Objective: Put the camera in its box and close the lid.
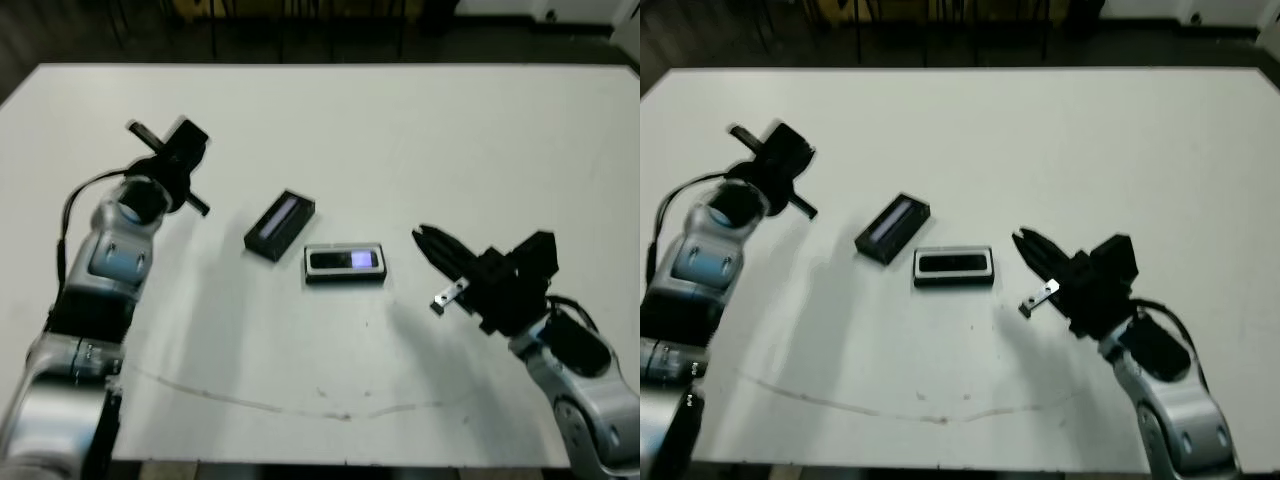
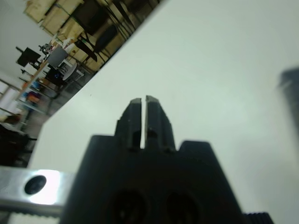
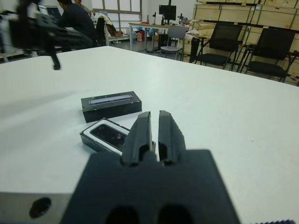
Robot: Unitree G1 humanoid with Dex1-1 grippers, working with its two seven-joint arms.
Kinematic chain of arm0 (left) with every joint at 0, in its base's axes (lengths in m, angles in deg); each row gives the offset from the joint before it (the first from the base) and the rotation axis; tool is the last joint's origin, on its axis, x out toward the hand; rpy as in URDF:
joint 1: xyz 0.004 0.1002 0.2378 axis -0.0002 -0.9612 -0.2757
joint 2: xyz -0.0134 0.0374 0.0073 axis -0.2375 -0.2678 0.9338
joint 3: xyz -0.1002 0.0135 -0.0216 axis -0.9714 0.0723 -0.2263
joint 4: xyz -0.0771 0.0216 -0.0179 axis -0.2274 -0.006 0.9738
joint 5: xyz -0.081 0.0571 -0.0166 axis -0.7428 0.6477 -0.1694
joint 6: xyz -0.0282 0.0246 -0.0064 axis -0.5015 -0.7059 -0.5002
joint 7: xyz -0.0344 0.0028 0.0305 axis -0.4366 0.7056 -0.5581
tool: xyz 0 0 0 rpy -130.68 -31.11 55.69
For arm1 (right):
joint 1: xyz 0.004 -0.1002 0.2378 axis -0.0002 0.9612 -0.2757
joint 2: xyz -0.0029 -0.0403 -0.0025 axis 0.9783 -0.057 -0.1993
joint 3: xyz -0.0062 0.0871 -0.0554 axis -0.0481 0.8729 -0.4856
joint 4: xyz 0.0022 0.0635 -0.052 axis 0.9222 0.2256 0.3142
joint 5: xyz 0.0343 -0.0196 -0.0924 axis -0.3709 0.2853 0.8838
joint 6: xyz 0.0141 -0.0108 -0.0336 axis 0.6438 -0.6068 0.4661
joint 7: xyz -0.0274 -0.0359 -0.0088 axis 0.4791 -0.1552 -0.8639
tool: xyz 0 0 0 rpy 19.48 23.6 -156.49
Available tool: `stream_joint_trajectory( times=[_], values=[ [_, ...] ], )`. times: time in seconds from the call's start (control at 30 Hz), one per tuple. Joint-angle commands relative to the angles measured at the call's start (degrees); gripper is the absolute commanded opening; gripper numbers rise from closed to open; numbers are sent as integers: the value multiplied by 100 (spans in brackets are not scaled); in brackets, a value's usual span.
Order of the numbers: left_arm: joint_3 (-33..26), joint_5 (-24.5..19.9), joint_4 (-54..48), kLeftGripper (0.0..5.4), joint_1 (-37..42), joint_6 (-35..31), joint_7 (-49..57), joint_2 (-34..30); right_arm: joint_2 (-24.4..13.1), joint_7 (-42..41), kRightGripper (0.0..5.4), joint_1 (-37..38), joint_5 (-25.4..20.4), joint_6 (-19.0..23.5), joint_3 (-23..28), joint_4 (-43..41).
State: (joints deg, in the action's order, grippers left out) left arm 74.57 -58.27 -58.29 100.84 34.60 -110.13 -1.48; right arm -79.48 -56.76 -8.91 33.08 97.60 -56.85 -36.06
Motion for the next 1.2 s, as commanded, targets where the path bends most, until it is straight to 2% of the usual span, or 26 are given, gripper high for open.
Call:
stream_joint_trajectory(
  times=[0.03,0.2,0.33,0.47,0.63,0.8,0.87,0.97,1.1,1.2],
  values=[
    [-102,-446,-1519,30,-690,-760,-274,-38,9,-22,0,82,-77,88,8,65],
    [-70,-1027,-2635,116,-981,-1683,-554,-220,49,-76,0,34,-14,-74,-82,144],
    [40,-1183,-2722,186,-1040,-1829,-560,-346,62,-23,0,56,1,-23,-118,79],
    [-9,-1544,-2629,259,-1012,-2229,-485,-205,68,-30,0,107,26,-110,-115,82],
    [380,-1417,-2304,349,-1004,-1936,-432,-392,45,-23,0,149,-3,-50,-83,44],
    [915,-927,-1821,439,-999,-1250,-323,-604,75,-6,0,191,-37,-36,-66,40],
    [969,-969,-1613,474,-944,-1315,-321,-499,87,1,0,197,-60,-6,-61,52],
    [891,-1270,-1354,530,-883,-1657,-324,-182,78,5,0,195,-35,-18,-64,71],
    [839,-1490,-1037,539,-859,-1827,-231,153,81,-3,0,195,-64,-7,-59,62],
    [920,-1482,-836,539,-831,-1761,-193,215,75,33,0,214,-76,57,-52,22]
  ],
)
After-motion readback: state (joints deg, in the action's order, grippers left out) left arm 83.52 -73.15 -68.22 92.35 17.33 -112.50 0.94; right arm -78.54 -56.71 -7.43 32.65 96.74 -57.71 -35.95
